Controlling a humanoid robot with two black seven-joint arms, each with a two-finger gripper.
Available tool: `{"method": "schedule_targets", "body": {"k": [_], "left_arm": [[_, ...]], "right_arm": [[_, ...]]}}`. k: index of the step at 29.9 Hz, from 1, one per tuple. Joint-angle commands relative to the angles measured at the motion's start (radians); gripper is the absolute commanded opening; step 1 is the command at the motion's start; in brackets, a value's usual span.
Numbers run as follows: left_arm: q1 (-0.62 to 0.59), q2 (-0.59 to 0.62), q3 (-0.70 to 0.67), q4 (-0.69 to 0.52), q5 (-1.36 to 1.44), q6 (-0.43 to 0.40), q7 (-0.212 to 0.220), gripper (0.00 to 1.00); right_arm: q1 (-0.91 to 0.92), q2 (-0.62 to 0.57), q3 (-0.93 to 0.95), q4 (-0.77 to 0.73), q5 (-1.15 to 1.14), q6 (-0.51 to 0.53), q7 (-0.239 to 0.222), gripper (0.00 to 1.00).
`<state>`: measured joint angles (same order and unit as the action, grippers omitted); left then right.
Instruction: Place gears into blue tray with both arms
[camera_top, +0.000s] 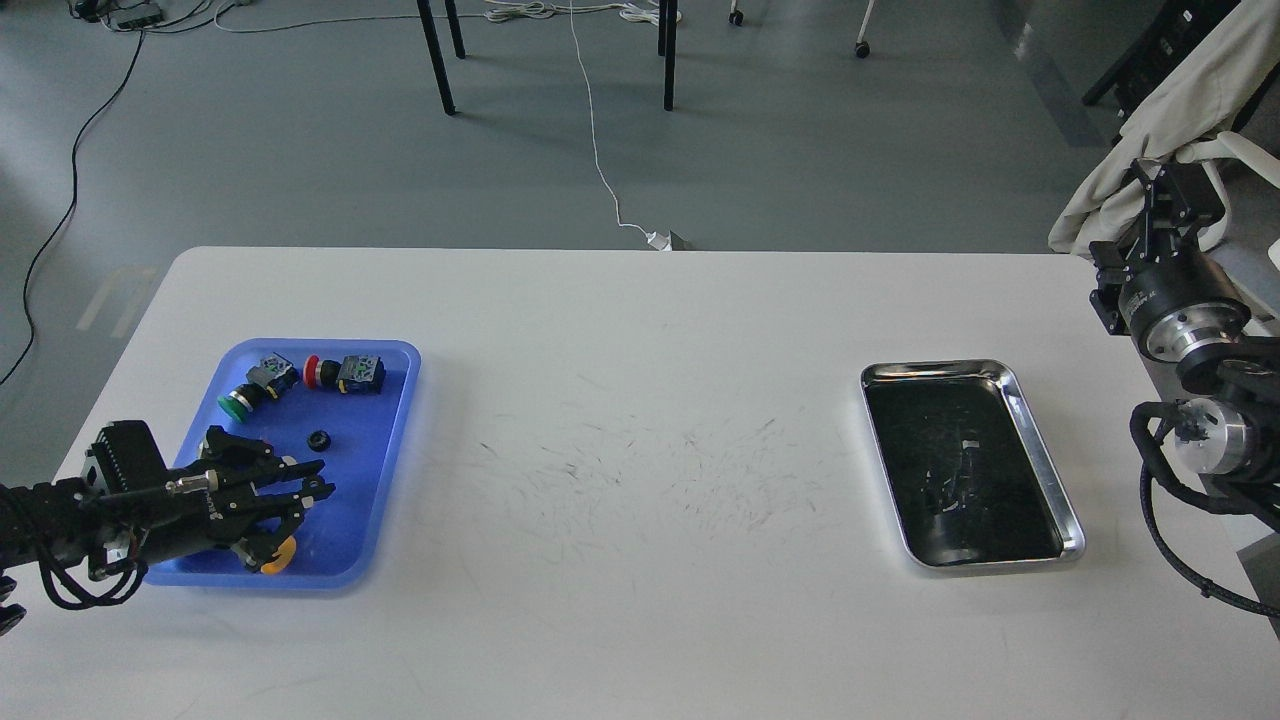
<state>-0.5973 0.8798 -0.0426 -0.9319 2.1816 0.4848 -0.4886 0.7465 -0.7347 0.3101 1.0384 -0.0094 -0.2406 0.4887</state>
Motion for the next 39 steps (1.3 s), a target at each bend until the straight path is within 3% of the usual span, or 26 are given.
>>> {"method": "schedule_targets", "body": {"k": [1,15,24,33,39], "left_arm": [[-0.001,0.001,-0.002,0.002,0.0,0.0,0.0,0.3],[-0.022,0.014,-0.017,0.001,0.0,0.0,0.0,0.4],[-0.183,0.033,-0.013,0.016,-0.153,-0.032,0.0,0.47],[-0.354,0.019,-0.017,0.016,-0.546,-0.156,0.0,0.73],[-0.381,-0.019,-0.025,0.016,-0.752,-0.186,0.0,0.81]], "right_arm": [[-0.001,0.0,-0.002,0.0,0.0,0.0,0.0,0.99],[-0.001,0.0,0.0,0.0,0.0,0.0,0.0,0.99],[-0.012,0.026,-0.002,0.006,0.0,-0.006,0.0,0.99],[-0.022,0.038,-0.003,0.014,0.0,-0.013,0.0,0.99],[-0.032,0.012,-0.002,0.02,0.002,-0.02,0.0,0.99]]}}
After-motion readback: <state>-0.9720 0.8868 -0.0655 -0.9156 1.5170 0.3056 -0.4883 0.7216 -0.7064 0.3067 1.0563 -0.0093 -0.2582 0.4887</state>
